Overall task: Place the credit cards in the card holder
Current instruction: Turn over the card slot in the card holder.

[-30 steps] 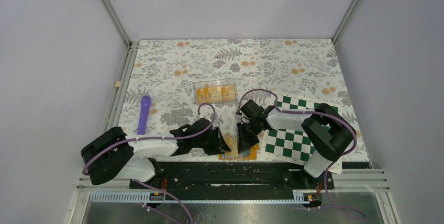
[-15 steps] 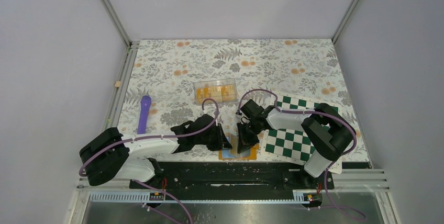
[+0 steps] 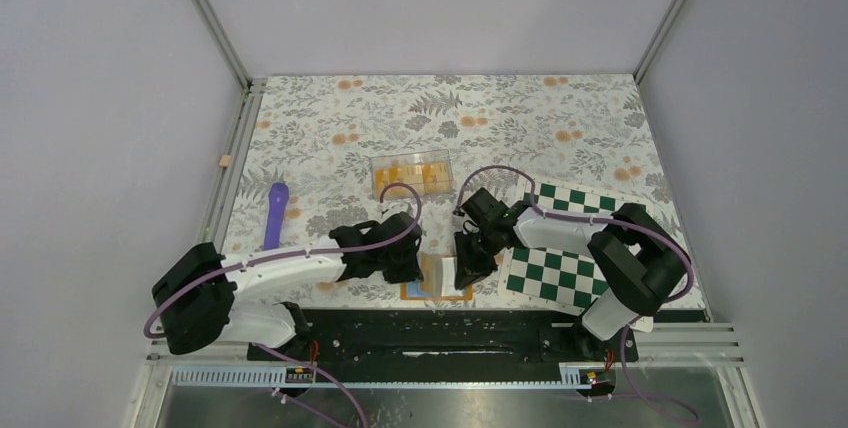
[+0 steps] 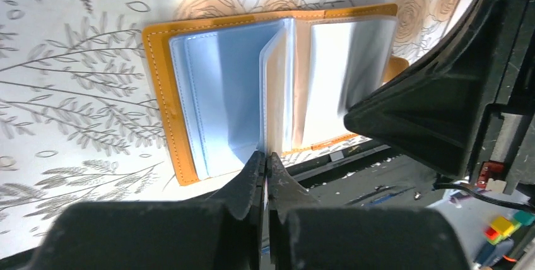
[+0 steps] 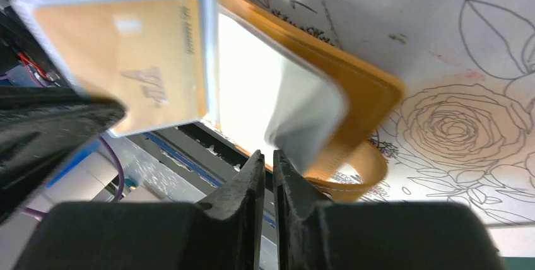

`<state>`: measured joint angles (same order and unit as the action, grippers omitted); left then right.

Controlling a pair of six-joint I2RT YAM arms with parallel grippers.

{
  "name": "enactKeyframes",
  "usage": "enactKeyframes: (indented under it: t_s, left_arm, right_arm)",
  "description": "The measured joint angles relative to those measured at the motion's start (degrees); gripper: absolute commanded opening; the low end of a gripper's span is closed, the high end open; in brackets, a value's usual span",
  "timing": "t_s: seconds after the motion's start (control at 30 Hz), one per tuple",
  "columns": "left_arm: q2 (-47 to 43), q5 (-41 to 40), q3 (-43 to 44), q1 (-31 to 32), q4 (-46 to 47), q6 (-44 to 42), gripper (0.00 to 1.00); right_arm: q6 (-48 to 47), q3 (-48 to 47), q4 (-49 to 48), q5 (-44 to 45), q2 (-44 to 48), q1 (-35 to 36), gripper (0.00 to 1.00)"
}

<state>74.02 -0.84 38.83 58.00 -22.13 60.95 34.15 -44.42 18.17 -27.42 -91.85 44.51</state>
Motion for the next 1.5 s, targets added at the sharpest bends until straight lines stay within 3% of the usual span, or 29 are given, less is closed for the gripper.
enactKeyframes:
  t_s: [0.17, 0.43, 0.67, 0.97, 1.17, 1.5]
  left_arm:
    - [-0.42, -2.36, 2.10, 0.17, -5.53, -1.20, 0.00]
    - [6.32, -2.21, 8.55, 2.16, -7.54, -3.28, 0.32]
    - [9.51, 0.72, 9.79, 3.13, -4.63, -3.72, 0.41]
    - [12.59, 8.17, 9.49, 3.17, 4.92, -3.61, 0.50]
    - [15.47, 13.18, 9.33, 3.19, 11.41, -3.72, 0.56]
    - [13.16, 16.28, 2.93, 2.86, 22.45, -3.63, 0.72]
  right_arm:
    - [-0.72, 0.04, 0.61, 1.05, -0.22, 0.00, 0.17]
    - [-0.90, -0.02, 0.35, 0.28, -1.62, -0.04, 0.17]
    - [-0.90, 1.42, 0.57, 0.55, 1.03, -1.03, 0.18]
    - [-1.03, 3.74, 3.67, 1.05, 12.66, -9.05, 0.21]
    - [-1.62, 4.61, 5.66, 1.11, 15.69, -12.79, 0.23]
    - [-2.64, 4.44, 6.93, 1.40, 15.91, -13.79, 0.41]
